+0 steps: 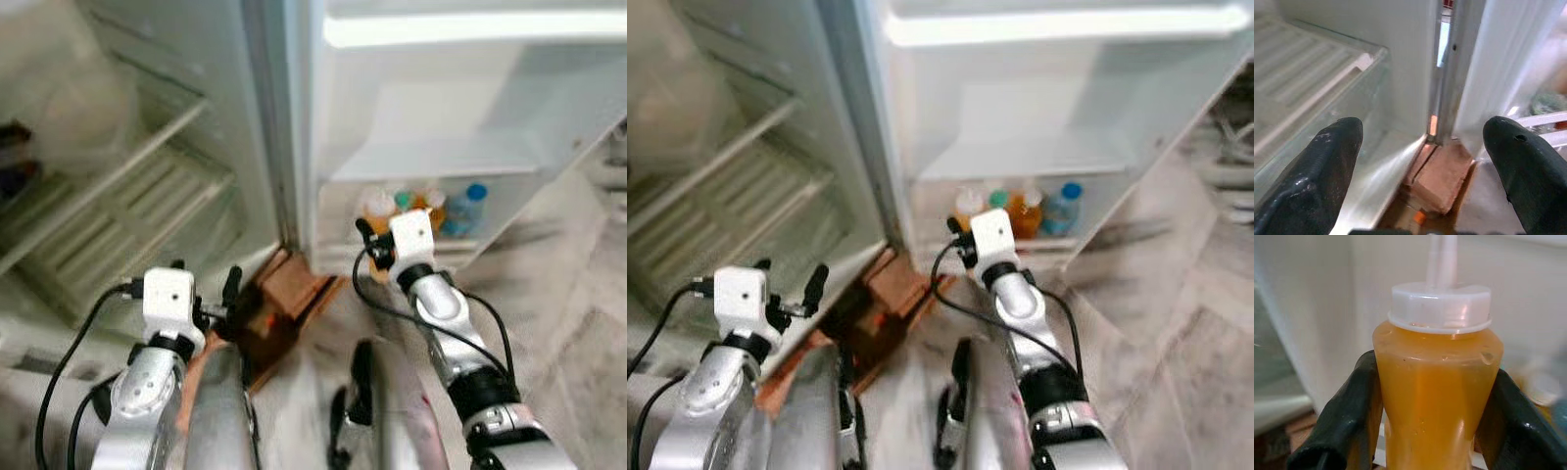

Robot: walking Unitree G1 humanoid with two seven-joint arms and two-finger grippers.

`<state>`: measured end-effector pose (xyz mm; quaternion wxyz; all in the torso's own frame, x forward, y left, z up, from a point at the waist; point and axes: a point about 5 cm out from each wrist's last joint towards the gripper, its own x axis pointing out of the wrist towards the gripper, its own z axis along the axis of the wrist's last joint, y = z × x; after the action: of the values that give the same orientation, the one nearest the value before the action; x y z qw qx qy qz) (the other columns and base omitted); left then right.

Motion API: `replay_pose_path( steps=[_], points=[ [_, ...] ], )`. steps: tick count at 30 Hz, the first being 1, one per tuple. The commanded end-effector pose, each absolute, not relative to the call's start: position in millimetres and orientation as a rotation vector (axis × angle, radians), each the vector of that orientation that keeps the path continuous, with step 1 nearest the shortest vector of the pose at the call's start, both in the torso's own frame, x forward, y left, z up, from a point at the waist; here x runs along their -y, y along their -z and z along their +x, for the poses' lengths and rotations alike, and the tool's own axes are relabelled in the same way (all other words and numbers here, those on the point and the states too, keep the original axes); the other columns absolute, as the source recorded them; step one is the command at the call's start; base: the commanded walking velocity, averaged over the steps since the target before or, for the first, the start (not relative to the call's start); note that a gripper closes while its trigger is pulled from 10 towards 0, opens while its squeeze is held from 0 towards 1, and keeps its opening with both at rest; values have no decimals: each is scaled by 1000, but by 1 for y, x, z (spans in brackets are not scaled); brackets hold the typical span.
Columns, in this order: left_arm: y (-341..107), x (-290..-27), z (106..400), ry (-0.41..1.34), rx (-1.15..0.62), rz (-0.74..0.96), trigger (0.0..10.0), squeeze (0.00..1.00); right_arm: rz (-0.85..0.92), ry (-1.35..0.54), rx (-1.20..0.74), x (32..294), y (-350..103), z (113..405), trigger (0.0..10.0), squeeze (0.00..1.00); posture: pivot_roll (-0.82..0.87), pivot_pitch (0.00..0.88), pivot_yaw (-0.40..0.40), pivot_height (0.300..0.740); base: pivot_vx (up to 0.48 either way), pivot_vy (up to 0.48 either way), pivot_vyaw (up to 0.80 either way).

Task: Restocking fridge

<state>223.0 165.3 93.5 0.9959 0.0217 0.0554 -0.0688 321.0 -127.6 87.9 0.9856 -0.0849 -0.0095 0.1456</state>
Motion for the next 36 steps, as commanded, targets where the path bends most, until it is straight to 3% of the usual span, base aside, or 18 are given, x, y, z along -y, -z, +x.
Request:
replay_pose_path(
  steps=[1, 7, 17, 26, 36],
  points=[
    [-93, -170, 218, 119, -123, 41, 10000, 0, -155, -332, 53, 117, -92, 321, 10000, 0, 185, 247, -10, 605, 0, 0, 0],
    [-92, -171, 213, 109, -135, 40, 10000, 0, -149, -342, 64, 115, -94, 322, 10000, 0, 190, 260, -14, 605, 0, 0, 0],
    [-96, -169, 196, 110, -161, 35, 10000, 0, -184, -441, 180, 90, -113, 329, 10000, 0, 222, 337, -3, 605, 0, 0, 0],
    [-103, -174, 191, 89, -165, 45, 10000, 0, -213, -482, 239, 78, -135, 347, 10000, 0, 247, 374, -14, 545, 0, 0, 0],
    [-107, -174, 182, 74, -169, 39, 10000, 0, -324, -479, 328, 72, -151, 359, 10000, 0, 268, 407, -17, 545, 0, 0, 0]
  ],
)
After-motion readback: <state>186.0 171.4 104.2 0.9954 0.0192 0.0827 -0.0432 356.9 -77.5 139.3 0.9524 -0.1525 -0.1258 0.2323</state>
